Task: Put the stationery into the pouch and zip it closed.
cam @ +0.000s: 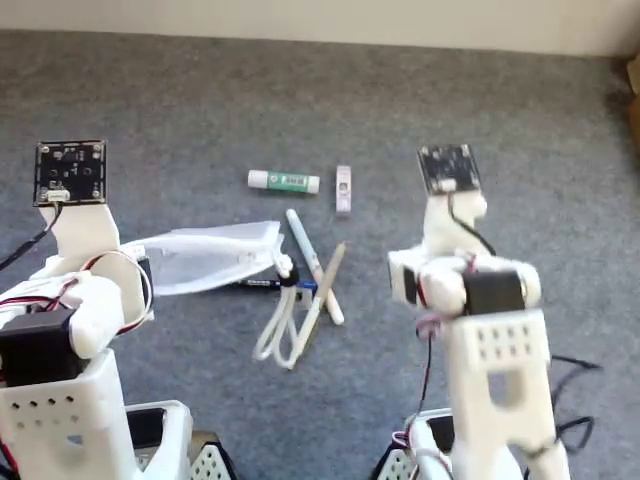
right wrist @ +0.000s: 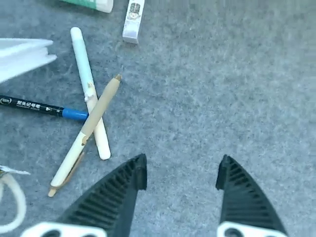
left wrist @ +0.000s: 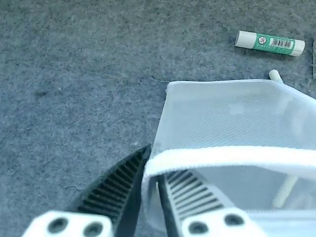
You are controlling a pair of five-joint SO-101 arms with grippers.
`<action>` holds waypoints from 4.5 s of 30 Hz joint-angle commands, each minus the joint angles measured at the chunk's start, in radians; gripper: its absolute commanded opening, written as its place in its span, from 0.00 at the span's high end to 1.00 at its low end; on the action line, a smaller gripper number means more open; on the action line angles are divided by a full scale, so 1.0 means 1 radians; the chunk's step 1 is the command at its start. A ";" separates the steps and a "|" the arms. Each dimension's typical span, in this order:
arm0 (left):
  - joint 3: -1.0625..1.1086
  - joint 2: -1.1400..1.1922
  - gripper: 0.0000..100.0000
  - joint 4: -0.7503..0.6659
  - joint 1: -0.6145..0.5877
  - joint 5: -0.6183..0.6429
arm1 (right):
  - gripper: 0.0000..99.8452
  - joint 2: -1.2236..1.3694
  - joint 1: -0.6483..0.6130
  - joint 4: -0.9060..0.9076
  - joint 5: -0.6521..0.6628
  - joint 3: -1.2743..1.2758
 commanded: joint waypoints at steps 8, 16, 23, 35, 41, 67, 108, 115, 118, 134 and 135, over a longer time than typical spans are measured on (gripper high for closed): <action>-0.001 0.013 0.99 0.006 -0.013 0.015 | 0.78 0.426 -0.030 -0.018 -0.107 -0.366; -0.001 0.013 0.99 0.011 -0.018 -0.015 | 0.78 0.691 -0.119 -0.019 -0.114 -0.596; -0.002 0.013 0.99 0.005 -0.079 -0.018 | 0.82 0.926 -0.119 -0.019 -0.115 -0.820; 0.001 0.013 0.99 0.011 -0.111 -0.018 | 0.84 1.257 -0.163 -0.018 -0.120 -1.187; 0.001 0.013 0.99 0.011 -0.111 -0.018 | 0.84 1.437 -0.159 -0.010 -0.233 -1.403; 0.036 0.013 0.99 0.006 -0.110 -0.021 | 0.84 1.725 -0.113 -0.021 -0.232 -1.655; 0.038 0.013 0.99 0.008 -0.110 -0.021 | 1.00 1.790 -0.053 0.378 0.006 -1.850; 0.038 0.013 0.99 0.008 -0.110 -0.021 | 1.00 1.788 -0.053 0.380 0.006 -1.810; 0.038 0.013 0.99 0.008 -0.110 -0.021 | 1.00 1.788 -0.045 0.380 0.006 -1.808; 0.042 0.013 0.99 0.003 -0.110 -0.021 | 1.00 1.494 -0.038 0.377 0.055 -1.480; 0.042 0.013 0.99 0.003 -0.110 -0.021 | 1.00 1.449 -0.041 0.375 0.055 -1.425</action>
